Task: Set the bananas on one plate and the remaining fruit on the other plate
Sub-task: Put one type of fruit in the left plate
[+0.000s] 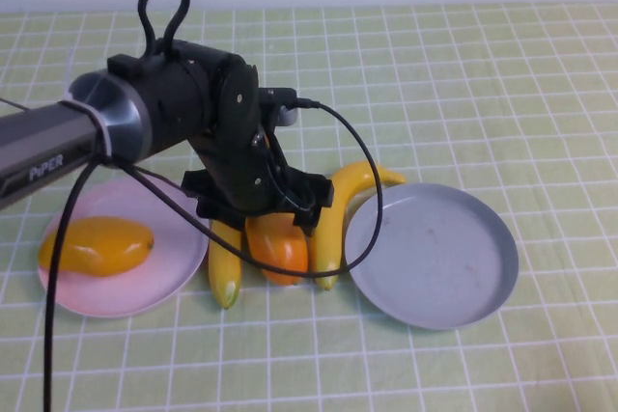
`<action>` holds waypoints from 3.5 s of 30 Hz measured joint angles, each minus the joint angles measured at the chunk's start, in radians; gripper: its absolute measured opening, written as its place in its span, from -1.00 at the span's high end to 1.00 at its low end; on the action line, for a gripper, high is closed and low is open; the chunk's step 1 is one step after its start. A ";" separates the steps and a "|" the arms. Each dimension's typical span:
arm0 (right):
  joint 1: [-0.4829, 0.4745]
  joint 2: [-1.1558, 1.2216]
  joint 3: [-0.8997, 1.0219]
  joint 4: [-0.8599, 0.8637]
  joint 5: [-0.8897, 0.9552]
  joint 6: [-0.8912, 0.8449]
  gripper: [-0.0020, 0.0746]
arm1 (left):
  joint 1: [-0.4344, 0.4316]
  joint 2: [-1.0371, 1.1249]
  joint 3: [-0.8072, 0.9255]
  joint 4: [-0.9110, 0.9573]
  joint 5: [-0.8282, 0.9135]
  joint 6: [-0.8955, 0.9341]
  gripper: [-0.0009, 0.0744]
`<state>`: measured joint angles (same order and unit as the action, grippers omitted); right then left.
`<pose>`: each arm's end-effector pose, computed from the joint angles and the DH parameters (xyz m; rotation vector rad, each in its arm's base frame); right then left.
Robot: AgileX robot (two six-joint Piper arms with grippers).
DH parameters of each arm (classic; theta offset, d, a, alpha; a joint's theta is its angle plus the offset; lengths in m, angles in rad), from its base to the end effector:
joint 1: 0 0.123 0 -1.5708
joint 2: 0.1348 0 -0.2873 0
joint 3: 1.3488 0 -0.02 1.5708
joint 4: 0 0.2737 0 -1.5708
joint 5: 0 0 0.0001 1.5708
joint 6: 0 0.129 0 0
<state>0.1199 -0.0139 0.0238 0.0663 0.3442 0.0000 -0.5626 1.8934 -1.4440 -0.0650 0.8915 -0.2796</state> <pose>0.1094 0.0161 0.1647 -0.0686 1.8382 0.1484 0.3603 -0.2349 0.1801 0.3574 2.8415 -0.2618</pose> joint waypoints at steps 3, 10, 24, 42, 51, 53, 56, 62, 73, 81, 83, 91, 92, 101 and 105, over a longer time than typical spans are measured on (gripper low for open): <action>0.000 0.000 0.000 0.000 0.000 0.000 0.99 | 0.000 0.020 -0.001 0.001 -0.002 -0.002 -0.80; 0.000 0.000 0.000 0.000 0.000 0.000 0.99 | 0.000 0.054 -0.006 0.004 -0.026 -0.004 -0.80; 0.000 0.000 0.000 0.000 0.000 0.000 0.99 | 0.000 0.067 -0.014 -0.001 -0.029 0.093 -0.36; 0.000 0.000 0.000 0.000 0.000 0.000 0.99 | 0.044 0.042 -0.430 0.227 0.336 0.384 -0.36; 0.000 0.000 0.000 0.000 0.000 0.000 0.99 | 0.194 -0.058 -0.283 0.236 0.342 0.514 -0.36; 0.000 0.000 0.000 0.000 0.000 0.000 0.99 | 0.228 -0.089 -0.237 0.205 0.341 0.527 -0.36; 0.000 0.000 0.000 0.000 0.000 0.000 0.99 | 0.248 -0.137 -0.172 0.144 0.341 0.581 -0.36; 0.000 0.000 0.000 0.000 0.000 0.000 0.99 | 0.219 -0.258 -0.041 0.059 0.341 0.656 -0.36; 0.000 0.000 0.000 0.000 0.001 0.000 0.99 | 0.215 -0.222 0.158 -0.001 0.311 0.539 -0.36; 0.000 0.000 0.000 0.000 0.001 0.000 0.99 | 0.215 -0.132 0.160 0.051 0.223 0.515 -0.36; 0.000 0.000 0.000 0.000 0.001 0.000 0.99 | 0.215 -0.116 0.160 0.089 0.219 0.468 -0.36; 0.000 0.000 0.000 0.000 0.001 0.000 0.99 | 0.215 -0.110 0.160 0.128 0.217 0.354 -0.43; 0.000 0.000 0.000 0.000 0.001 0.000 0.99 | 0.215 -0.110 0.160 0.130 0.215 0.349 -0.49; 0.000 0.000 0.000 0.000 0.001 0.000 0.99 | 0.215 -0.108 0.142 0.130 0.262 0.330 -0.74; 0.000 0.000 0.000 0.000 0.001 0.000 0.99 | 0.215 -0.108 0.064 0.103 0.314 0.318 -0.61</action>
<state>0.1199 -0.0139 0.0238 0.0663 0.3448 0.0000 -0.3480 1.7857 -1.3803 0.0379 1.2060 0.0384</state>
